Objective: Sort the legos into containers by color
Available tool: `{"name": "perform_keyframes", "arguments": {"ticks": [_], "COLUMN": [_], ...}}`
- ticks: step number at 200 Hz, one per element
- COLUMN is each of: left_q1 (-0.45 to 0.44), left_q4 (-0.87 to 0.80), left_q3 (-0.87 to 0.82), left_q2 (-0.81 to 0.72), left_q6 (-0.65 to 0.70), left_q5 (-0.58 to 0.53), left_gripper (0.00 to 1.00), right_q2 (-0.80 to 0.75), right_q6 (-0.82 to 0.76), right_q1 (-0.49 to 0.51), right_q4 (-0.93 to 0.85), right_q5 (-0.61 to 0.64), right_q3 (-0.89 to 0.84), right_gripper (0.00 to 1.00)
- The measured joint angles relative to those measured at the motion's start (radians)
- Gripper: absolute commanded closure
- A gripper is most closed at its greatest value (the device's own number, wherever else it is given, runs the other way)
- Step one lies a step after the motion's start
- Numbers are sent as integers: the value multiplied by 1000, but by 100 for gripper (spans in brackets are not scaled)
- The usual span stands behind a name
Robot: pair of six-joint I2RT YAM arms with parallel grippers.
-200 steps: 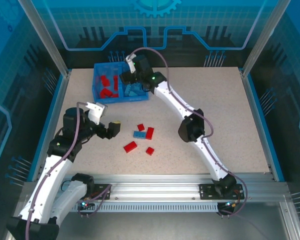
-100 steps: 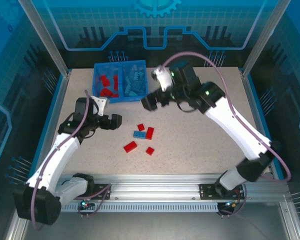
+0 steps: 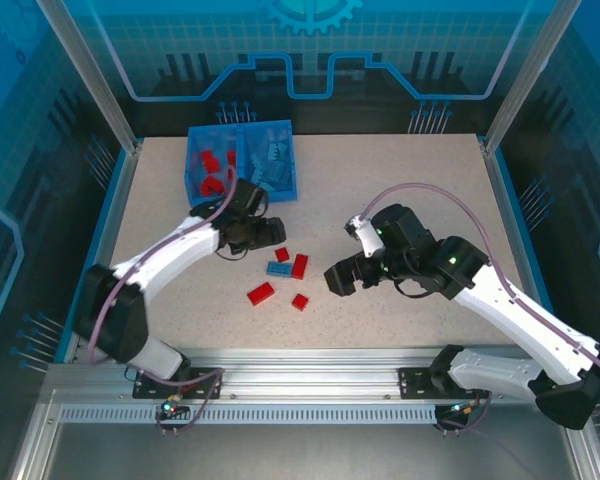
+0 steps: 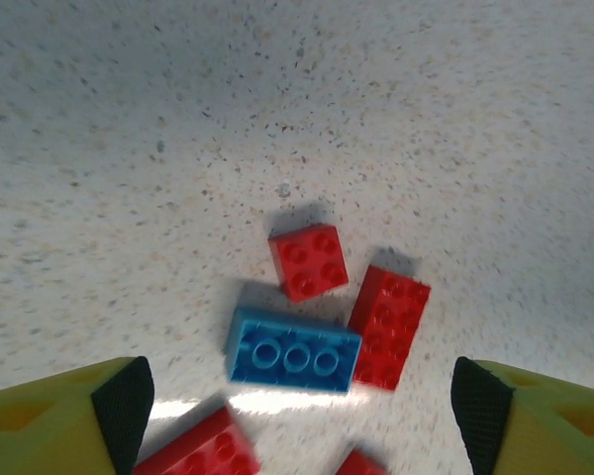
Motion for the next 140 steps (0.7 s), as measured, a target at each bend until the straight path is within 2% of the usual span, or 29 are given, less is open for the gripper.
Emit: {"name": "perform_keyframes", "arguments": {"ticks": [30,63,116,140], "left_q1": [-37,-50,-51,-51], "left_q4": [-7,-16,-30,-39], "left_q3": [104,184,195,197], "left_q2": [194,329,422,425], "left_q6": [-77,-110,-117,-115], "left_q5": [-2,-8,-20,-30], "left_gripper": [25,32,38,50], "right_q2": [-19,-31,-58,-68], "right_q6": [24,39,55,63], "right_q1": [0,0,0,0], "right_q4": [-5,-8,-16,-16], "right_q5": [41,60,72,79], "right_q3": [0,-18,-32,-32], "right_gripper": [0,0,0,0]}}
